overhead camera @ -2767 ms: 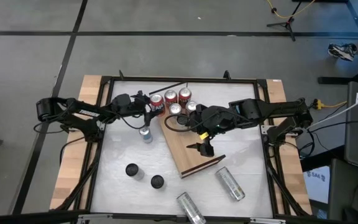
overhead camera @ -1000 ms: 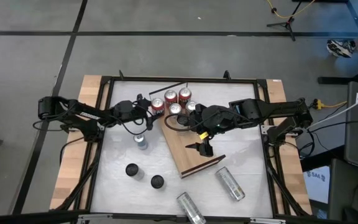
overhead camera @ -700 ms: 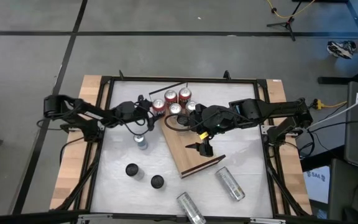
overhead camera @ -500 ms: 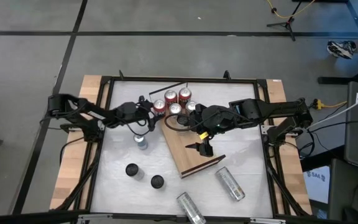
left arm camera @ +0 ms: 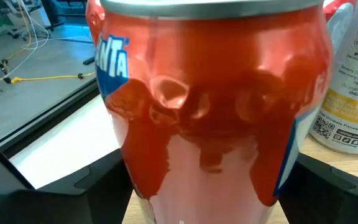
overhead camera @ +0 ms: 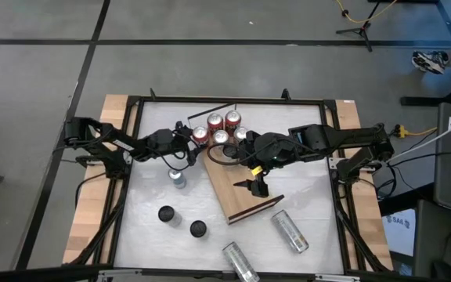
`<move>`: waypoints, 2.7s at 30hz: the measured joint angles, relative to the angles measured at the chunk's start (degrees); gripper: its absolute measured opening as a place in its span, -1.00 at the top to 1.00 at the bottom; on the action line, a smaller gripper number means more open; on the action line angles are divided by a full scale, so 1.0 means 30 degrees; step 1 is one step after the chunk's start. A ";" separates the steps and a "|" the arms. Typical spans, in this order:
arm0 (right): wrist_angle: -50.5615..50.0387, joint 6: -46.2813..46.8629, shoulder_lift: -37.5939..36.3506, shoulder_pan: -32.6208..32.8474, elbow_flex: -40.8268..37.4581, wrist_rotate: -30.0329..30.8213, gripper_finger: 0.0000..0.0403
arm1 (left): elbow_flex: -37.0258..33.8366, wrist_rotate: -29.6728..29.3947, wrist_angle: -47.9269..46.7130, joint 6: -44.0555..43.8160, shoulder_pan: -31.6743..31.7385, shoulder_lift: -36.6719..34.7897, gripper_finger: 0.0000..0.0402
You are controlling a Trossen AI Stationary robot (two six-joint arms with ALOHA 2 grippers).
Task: Place canned beverage on shelf
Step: Align the orange soda can with the other orange soda can
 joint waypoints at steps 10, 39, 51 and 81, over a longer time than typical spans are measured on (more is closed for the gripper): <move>0.0000 0.0001 0.0000 0.0000 0.0000 0.0000 -0.95 | -0.0026 -0.0238 -0.0055 0.0159 0.0000 0.0007 -0.69; -0.0007 0.0001 0.0000 0.0000 0.0000 0.0000 -0.95 | -0.0051 -0.0306 0.0026 0.0017 -0.0007 -0.0725 -0.87; -0.0022 -0.0004 0.0000 0.0000 0.0000 0.0000 -0.95 | -0.0051 0.0378 -0.0497 0.0017 -0.0015 -0.2190 -0.87; -0.0007 -0.0002 0.0000 0.0000 0.0000 0.0000 -0.95 | -0.0051 0.0216 0.3084 0.0201 -0.0015 -0.3031 -0.87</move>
